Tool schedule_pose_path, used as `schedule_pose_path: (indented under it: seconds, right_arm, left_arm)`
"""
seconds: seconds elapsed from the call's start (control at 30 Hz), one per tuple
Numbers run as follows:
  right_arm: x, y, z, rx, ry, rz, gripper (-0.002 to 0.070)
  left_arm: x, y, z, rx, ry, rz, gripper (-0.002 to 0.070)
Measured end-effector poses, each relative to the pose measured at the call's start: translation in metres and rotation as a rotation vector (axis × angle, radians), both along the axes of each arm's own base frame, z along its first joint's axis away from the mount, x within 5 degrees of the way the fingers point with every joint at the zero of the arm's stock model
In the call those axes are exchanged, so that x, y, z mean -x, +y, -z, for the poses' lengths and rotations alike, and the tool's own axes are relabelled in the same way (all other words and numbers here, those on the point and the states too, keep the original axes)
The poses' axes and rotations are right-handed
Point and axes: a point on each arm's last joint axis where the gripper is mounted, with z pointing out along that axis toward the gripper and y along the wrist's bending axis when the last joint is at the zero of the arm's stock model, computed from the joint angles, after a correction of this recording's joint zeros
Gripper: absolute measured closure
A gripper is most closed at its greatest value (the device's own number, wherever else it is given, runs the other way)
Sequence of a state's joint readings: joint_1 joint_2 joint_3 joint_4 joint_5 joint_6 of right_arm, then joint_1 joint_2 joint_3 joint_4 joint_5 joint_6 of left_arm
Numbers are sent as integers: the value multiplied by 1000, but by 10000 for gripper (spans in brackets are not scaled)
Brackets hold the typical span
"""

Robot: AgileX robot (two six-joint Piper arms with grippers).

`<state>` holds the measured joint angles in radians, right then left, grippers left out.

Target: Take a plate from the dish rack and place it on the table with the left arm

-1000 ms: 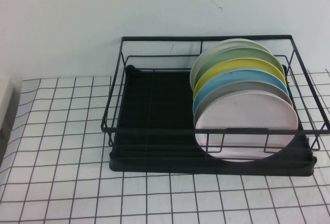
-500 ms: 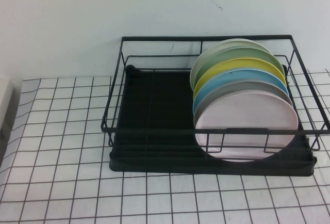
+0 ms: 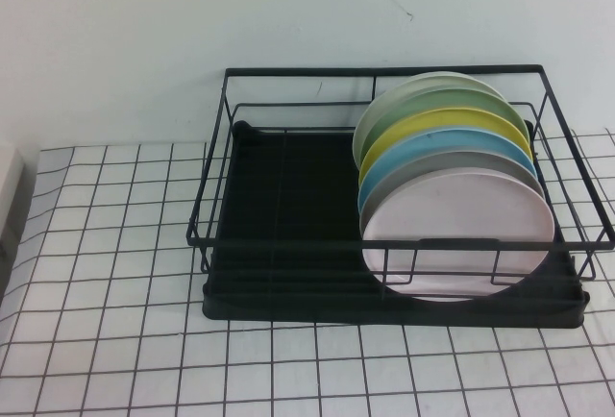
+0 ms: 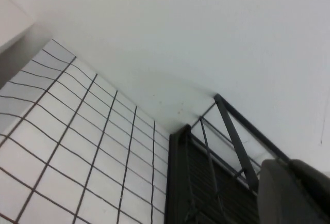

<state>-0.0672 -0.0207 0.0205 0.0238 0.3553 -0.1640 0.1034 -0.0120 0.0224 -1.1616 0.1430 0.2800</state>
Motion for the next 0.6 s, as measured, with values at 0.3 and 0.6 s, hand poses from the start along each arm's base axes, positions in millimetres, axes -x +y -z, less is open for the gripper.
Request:
schedule_pose_path:
  seconds: [0.3,0.6]
  right_arm:
    - [0,0,0,0,0,0,678]
    - [0,0,0,0,0,0,678]
  left_arm:
    - [-4,-22,-51,-212,37,266,678]
    - [-67,-41,-107,-502,188,711,678]
